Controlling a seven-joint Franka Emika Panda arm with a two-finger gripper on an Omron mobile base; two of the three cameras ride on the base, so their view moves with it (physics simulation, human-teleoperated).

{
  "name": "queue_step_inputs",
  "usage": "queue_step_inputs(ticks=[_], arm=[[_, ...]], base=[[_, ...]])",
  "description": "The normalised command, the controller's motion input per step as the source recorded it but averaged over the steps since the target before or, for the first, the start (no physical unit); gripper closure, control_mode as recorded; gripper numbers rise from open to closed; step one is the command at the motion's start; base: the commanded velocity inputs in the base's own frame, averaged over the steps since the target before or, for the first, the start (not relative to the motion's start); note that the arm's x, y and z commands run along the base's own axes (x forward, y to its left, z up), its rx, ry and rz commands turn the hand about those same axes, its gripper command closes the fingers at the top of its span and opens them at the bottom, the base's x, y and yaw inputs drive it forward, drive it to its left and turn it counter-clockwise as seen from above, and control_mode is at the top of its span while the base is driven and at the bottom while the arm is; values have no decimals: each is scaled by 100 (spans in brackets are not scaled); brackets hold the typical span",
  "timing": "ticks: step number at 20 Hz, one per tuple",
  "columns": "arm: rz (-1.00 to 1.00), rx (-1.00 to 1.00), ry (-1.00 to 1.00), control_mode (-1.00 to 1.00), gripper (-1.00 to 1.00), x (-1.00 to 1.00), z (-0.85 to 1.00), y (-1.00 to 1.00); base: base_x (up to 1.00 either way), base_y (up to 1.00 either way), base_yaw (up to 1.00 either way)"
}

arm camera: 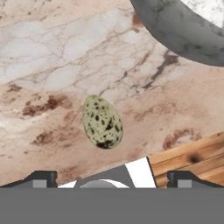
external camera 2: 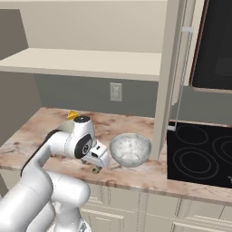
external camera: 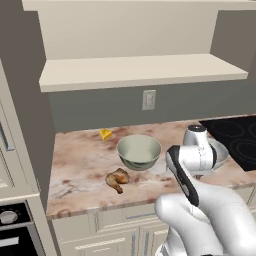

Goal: Pick both bowls and place them on the counter. Then place the egg in one bowl and place the chicken drumstick in the other bowl.

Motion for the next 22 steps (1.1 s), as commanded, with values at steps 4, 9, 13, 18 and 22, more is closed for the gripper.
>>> queue_step_inputs(ticks=[4, 9, 13, 18, 22], arm=[[2, 0, -1, -100, -100, 15, -26, 0], [0, 0, 0, -100, -100, 14, -7, 0], [0, 0, 0, -100, -100, 0, -14, 0], [0, 0, 0, -100, -100, -4, -11, 0], [0, 0, 0, -100, -100, -5, -14, 5]], base=[[0, 0, 0], [0, 0, 0], [0, 0, 0], [0, 0, 0], [0, 0, 0]])
